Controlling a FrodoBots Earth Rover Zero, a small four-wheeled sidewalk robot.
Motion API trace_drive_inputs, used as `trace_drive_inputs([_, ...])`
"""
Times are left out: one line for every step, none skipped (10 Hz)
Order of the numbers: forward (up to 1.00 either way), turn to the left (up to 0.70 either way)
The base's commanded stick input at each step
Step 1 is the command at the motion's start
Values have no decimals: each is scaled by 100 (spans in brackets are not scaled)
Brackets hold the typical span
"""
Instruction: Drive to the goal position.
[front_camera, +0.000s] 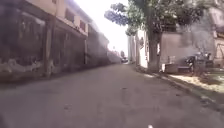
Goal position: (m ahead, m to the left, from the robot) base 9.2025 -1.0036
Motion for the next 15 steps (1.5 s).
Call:
trace_drive_inputs([100,0])
trace_drive_inputs([100,0])
trace_drive_inputs([100,0])
trace_drive_inputs([100,0])
trace_drive_inputs([100,0])
trace_drive_inputs([100,0])
trace_drive_inputs([100,-27])
trace_drive_inputs([100,-27])
trace_drive_inputs([100,-27])
trace_drive_inputs([100,0])
trace_drive_inputs([100,0])
trace_drive_inputs([100,0])
trace_drive_inputs([100,0])
trace_drive_inputs([100,0])
trace_drive_inputs([100,0])
